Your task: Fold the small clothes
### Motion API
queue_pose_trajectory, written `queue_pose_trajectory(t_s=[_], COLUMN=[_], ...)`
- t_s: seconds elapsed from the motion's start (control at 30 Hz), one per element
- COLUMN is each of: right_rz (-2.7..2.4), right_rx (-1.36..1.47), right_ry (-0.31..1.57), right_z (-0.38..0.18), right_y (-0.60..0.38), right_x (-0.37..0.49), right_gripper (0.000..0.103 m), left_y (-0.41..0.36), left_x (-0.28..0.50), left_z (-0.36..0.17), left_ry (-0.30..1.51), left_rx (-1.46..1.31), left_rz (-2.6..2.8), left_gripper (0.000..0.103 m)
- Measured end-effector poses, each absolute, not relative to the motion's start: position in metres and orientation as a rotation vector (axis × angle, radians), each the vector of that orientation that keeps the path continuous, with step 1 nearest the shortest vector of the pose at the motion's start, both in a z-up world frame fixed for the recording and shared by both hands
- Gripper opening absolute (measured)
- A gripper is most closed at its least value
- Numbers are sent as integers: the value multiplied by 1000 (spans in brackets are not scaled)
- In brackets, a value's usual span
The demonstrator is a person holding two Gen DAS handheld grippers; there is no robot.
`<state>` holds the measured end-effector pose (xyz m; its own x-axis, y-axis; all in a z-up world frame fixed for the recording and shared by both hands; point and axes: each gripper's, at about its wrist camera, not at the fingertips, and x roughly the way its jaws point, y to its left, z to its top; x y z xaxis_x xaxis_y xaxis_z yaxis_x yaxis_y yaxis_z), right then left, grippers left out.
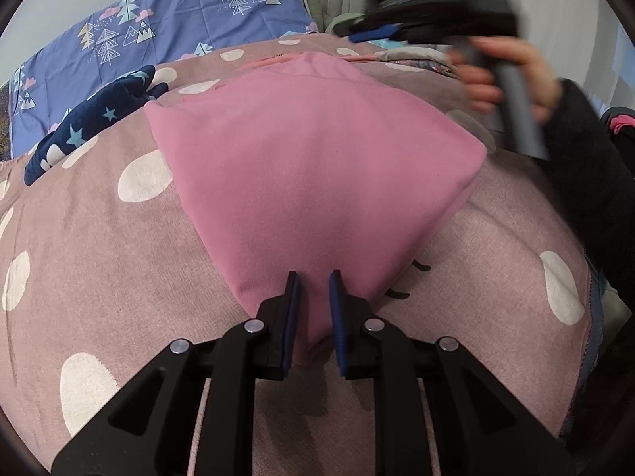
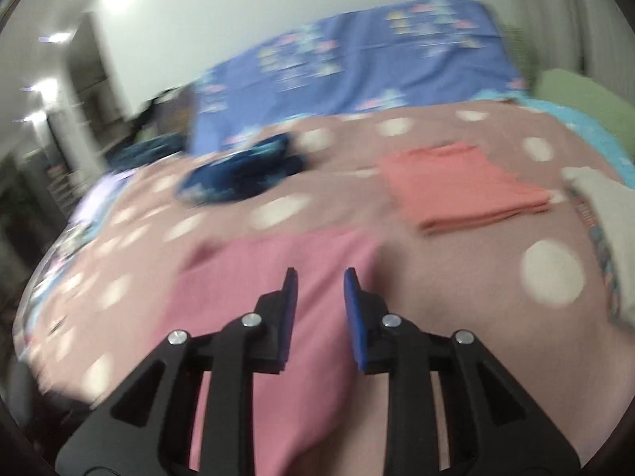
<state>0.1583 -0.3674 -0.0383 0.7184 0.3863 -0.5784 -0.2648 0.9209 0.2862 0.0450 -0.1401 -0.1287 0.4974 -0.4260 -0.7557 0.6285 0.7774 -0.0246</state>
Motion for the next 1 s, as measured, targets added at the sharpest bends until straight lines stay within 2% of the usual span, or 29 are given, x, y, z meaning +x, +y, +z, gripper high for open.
queue_pose_trajectory(t_s=[0.07, 0.17, 0.23, 0.33, 0.47, 0.6, 0.67, 0.7, 0.73, 0.8, 0.83, 0.87, 1.0], right_rz=[466, 469, 445, 380, 416, 384, 400, 421, 425, 389, 357, 329, 280], right_rx=[169, 121, 87, 110, 4, -43, 1, 46, 69, 76, 76, 85, 240], right_ry=[725, 887, 853, 841, 834, 856, 869, 860, 842, 790, 770, 757, 819], right_z=[-46, -91, -109, -94, -86, -103, -94, -86, -78, -61, -55, -52, -64], right_y=[-354, -339, -339, -341, -323, -320, -323, -327, -331, -339, -344, -349, -377], right_x=[132, 106, 92, 84, 57, 51, 51, 50, 51, 59, 65, 69, 108], right_gripper=[25, 25, 24, 24, 25, 30, 46, 62, 69, 71, 73, 74, 74], left_y=[-140, -138, -138, -141, -139, -131, -128, -125, -122, -111, -105, -98, -91], left_x=[44, 45, 46, 44, 37, 35, 35, 36, 38, 48, 54, 64, 103], left_z=[-128, -127, -126, -125, -118, -122, -118, -114, -110, -96, -90, -84, -89], left_ry=[830, 833, 838, 834, 811, 826, 830, 822, 811, 782, 772, 763, 811], left_rx=[265, 251, 247, 270, 289, 276, 268, 259, 251, 204, 173, 130, 54], left_rz=[-647, -646, -643, -617, -575, -575, -571, -564, -551, -511, -498, -489, -460], left_gripper=[17, 18, 18, 19, 34, 39, 41, 41, 42, 55, 65, 69, 72])
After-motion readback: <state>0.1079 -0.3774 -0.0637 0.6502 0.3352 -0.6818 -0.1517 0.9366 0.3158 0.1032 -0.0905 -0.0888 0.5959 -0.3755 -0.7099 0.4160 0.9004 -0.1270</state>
